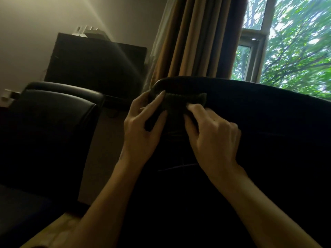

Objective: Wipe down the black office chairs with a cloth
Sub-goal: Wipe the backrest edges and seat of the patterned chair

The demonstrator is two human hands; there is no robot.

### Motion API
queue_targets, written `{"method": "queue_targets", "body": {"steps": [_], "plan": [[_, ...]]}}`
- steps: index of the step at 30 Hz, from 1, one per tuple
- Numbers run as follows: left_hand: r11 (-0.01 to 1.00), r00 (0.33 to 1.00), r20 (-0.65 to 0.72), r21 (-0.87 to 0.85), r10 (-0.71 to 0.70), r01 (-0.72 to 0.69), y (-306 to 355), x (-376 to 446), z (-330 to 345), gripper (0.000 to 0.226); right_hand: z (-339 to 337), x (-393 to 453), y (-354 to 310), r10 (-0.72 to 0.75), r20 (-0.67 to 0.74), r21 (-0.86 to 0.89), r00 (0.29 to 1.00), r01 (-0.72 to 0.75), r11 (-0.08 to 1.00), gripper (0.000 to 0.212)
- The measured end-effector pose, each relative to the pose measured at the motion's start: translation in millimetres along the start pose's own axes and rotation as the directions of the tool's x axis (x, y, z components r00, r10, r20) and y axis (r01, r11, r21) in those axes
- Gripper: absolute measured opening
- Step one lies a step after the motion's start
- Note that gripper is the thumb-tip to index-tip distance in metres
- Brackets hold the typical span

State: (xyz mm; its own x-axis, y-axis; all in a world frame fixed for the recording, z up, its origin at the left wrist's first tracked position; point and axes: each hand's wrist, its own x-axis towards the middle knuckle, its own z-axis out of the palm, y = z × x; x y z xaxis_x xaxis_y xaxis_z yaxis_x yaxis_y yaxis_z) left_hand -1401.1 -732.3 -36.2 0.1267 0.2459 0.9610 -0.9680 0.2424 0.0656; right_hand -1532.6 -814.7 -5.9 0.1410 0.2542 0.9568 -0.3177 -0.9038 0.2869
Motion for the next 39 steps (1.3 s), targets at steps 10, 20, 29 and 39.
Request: {"method": "queue_targets", "body": {"steps": [10,20,29,39], "plan": [[0.979,0.995,0.038,0.186,-0.095,0.086,8,-78,-4,0.053,-3,-68,-7,0.001,0.049,-0.127,0.999,0.006,0.992,0.029],[0.912,0.999,0.025,0.409,-0.048,0.034,4,-123,-8,0.048,4,-105,-10,0.014,0.073,-0.008,0.997,-0.014,1.000,0.033],[0.850,0.988,-0.072,0.520,0.138,-0.081,21,-6,29,0.046,-16,-2,15,0.037,-0.104,0.054,0.994,-0.031,0.998,0.030],[0.835,0.950,0.006,0.475,0.312,-0.277,26,-19,35,0.028,-27,-16,25,0.055,-0.081,-0.035,0.995,-0.058,0.998,0.021]]}}
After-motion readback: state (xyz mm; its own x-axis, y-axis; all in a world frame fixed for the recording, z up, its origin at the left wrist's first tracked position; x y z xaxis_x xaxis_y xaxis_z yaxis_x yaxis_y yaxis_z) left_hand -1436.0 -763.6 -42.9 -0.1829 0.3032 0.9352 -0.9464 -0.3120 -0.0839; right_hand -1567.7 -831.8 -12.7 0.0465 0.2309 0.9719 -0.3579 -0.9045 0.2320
